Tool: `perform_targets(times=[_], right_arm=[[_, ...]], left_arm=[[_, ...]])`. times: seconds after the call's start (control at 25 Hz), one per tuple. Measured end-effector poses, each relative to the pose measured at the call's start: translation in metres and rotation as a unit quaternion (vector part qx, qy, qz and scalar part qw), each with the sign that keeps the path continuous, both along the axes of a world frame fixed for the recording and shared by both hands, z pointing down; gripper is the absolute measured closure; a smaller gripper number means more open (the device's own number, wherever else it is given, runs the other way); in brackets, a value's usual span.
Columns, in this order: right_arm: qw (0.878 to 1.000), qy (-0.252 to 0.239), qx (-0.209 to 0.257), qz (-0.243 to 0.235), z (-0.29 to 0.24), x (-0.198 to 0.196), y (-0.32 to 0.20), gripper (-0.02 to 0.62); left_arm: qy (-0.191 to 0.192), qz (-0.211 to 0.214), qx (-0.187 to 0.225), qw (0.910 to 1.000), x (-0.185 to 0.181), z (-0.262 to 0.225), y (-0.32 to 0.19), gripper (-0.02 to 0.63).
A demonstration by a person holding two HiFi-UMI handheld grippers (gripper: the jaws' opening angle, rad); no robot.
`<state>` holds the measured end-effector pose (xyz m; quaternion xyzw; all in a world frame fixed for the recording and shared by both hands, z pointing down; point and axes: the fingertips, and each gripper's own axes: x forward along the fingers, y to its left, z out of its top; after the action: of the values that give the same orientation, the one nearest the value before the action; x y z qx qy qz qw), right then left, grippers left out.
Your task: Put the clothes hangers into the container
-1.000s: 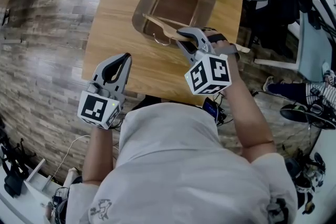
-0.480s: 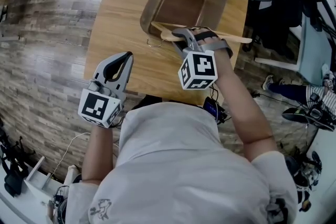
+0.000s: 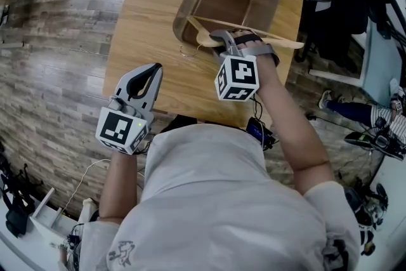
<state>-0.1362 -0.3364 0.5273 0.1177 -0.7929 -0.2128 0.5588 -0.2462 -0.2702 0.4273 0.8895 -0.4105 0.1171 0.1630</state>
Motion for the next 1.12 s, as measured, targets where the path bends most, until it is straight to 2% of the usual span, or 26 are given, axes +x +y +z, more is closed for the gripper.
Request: perform_targets(times=[0.32, 0.68, 0.92, 1.12], right_arm=[[0.999, 0.037, -0.001, 0.005, 0.02, 0.011, -0.016, 0.479], [1.0, -0.001, -0.013, 0.014, 0.006, 0.013, -0.008, 0.43], [1.0, -0.015, 0.006, 0.001, -0.013, 0.024, 0.008, 0.407], [1.0, -0.009, 0.014, -0.017, -0.025, 0.039, 0.022, 0.402]], left_arm=[[0.001, -0.002, -0.008, 1.0, -0.002, 0.005, -0.002, 0.6], [-0.003, -0.013, -0.005, 0.9999, 0.004, 0.004, 0.004, 0.6], [-0.009, -0.017, 0.004, 0.9998, 0.025, -0.005, 0.013, 0.6], [-0.018, -0.026, 0.017, 0.9994, 0.045, -0.014, 0.026, 0.6]])
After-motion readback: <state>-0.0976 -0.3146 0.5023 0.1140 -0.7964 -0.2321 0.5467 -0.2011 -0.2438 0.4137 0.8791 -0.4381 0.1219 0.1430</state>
